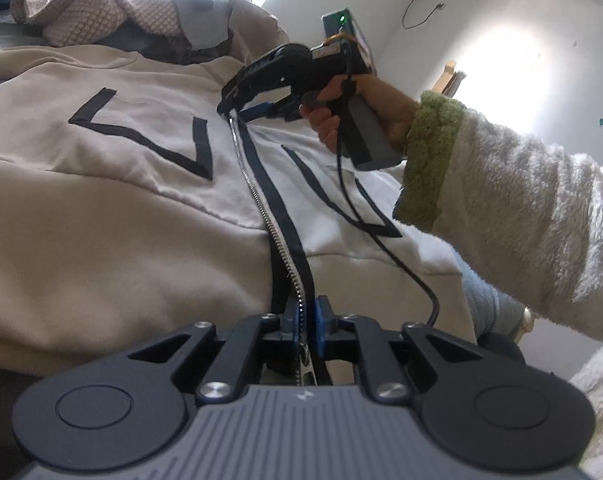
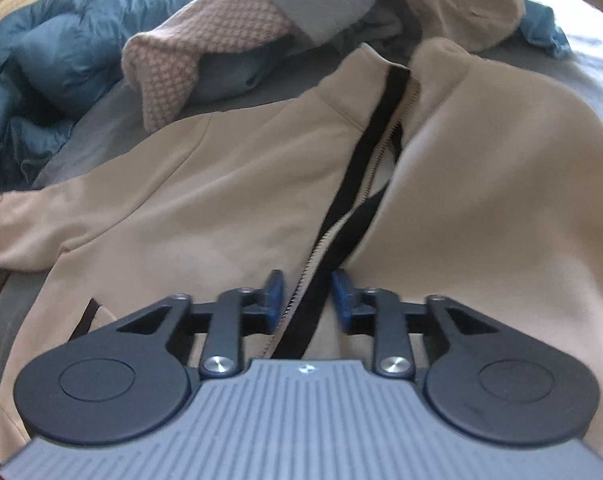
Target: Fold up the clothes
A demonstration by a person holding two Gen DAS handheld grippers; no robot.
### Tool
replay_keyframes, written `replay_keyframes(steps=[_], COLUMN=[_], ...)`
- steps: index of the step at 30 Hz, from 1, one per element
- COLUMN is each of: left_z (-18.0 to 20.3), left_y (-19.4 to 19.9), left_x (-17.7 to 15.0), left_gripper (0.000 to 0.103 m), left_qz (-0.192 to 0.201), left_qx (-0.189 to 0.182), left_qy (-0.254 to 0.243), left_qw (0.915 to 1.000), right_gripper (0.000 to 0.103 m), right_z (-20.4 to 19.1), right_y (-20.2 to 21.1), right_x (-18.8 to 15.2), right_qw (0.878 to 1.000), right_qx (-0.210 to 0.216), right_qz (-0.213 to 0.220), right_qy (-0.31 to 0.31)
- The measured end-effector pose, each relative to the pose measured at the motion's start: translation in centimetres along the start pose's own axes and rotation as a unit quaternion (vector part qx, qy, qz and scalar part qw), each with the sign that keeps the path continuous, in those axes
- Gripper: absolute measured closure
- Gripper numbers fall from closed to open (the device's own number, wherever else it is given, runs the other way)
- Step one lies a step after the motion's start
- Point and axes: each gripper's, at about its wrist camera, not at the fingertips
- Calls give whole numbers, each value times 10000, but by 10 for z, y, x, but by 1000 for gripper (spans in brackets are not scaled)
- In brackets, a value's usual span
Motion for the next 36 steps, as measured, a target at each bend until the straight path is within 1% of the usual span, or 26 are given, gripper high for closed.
replay_keyframes(steps=[2,3,4,5,7,10,13,15,17,19,20,21,22,25,29,30,31,32,33,34,35,36], left_z=[1,2,2,2,1,3,7,14,26,40,45,48,50,52,55,57,60,63,65,66,68,68], left_y=[6,9,13,17,27,39,36,25,10,-9,-19,-27,-35,-47,-49,-49,-51,-53,-53,-54,-54,-55], left_x=[0,1,2,3,7,19,34,42,45,43,40,36,33,25,23,23,22,21,20,20,20,21], left_gripper=[90,88,77,75,75,74,72,72,72,70,70,70,71,73,73,73,73,73,73,72,72,72], left_qz=[-39,-66,-70,-63,-56,60,211,221,136,-61,-197,-351,-467,-669,-787,-804,-817,-831,-846,-861,-881,-907], left_qx=[79,185,296,402,527,715,739,588,374,205,149,146,221,430,559,621,680,735,780,821,854,878], left_qy=[-68,-130,-176,-214,-293,-471,-485,-588,-805,-1033,-1108,-1178,-1280,-1560,-1649,-1687,-1742,-1802,-1842,-1875,-1893,-1890], left_qw=[9999,9997,9994,9989,9982,9963,9959,9963,9960,9944,9935,9923,9904,9846,9816,9804,9789,9773,9761,9750,9742,9738], right_gripper=[58,52,52,51,51,51,51,51,54,66,66,71,75,77,79,79,76,76,74,69,67,62], right_z=[-4,-6,-7,-5,-2,12,31,44,59,68,72,74,73,71,74,76,80,85,91,95,102,109], right_y=[6,10,17,28,51,109,171,207,237,256,264,269,272,271,251,252,258,264,271,275,277,275], right_x=[1,1,1,0,-3,-12,-40,-69,-100,-136,-154,-171,-188,-230,-266,-271,-273,-273,-274,-276,-277,-280], right_qw=[9998,9995,9990,9989,9986,9982,9939,9907,9872,9845,9830,9822,9814,9834,9871,9847,9804,9747,9683,9629,9571,9526], right_qx=[-67,-118,-166,-132,-62,183,187,138,102,81,89,98,73,39,-128,-40,67,161,244,209,203,297], right_qz=[-17,-17,15,77,206,562,1091,1348,1533,1599,1622,1622,1635,1453,966,1032,1136,1310,1479,1612,1673,1650], right_qy=[192,299,425,447,479,121,44,-146,-425,-713,-851,-941,-1001,-1083,-1267,-1403,-1609,-1806,-1997,-2153,-2355,-2540])
Point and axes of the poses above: each gripper's, at about its wrist camera, not at the fingertips, and y roughly against the way its jaws point, z to its right, x to its top, and after that the axes turned 6 degrees about z, right-handed
